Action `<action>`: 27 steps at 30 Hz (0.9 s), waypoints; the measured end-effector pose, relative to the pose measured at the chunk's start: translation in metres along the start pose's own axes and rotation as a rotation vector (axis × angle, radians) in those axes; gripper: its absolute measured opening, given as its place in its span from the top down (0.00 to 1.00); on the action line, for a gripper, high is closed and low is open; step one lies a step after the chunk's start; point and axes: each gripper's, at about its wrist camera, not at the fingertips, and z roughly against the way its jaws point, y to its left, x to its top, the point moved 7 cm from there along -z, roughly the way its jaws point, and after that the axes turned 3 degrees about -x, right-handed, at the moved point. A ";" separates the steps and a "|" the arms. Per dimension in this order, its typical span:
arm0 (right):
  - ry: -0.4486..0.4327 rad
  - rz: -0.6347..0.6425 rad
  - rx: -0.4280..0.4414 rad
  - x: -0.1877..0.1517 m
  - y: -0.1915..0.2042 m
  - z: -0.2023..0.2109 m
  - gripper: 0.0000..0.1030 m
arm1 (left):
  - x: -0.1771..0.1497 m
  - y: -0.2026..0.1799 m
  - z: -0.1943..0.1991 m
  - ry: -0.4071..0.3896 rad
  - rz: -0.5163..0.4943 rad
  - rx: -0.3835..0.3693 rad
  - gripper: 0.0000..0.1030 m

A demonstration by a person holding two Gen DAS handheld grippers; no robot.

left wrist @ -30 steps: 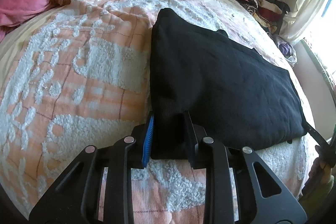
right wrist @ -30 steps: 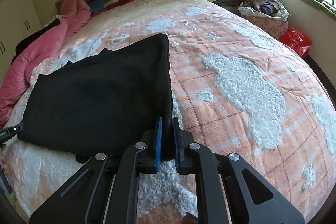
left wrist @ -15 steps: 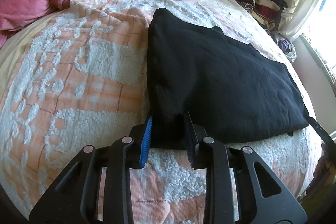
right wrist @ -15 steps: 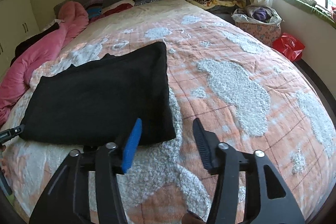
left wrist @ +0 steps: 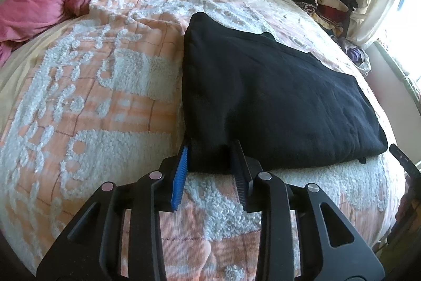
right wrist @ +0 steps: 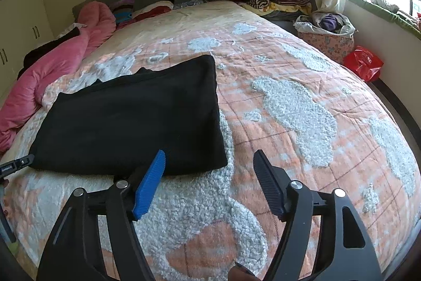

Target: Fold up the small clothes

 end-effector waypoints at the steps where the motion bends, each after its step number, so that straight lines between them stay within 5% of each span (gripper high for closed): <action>1: -0.001 0.002 0.001 -0.001 0.001 0.001 0.31 | -0.001 0.000 0.000 0.000 -0.001 0.001 0.77; 10: -0.017 0.041 0.024 -0.003 0.020 0.010 0.15 | -0.003 -0.003 0.011 -0.024 0.000 -0.009 0.61; 17: -0.025 0.103 0.049 -0.004 0.045 0.017 0.11 | -0.001 -0.002 0.022 -0.060 0.003 -0.009 0.33; 27: -0.036 0.216 0.104 -0.009 0.094 0.026 0.08 | 0.003 0.004 0.028 -0.095 0.015 0.003 0.13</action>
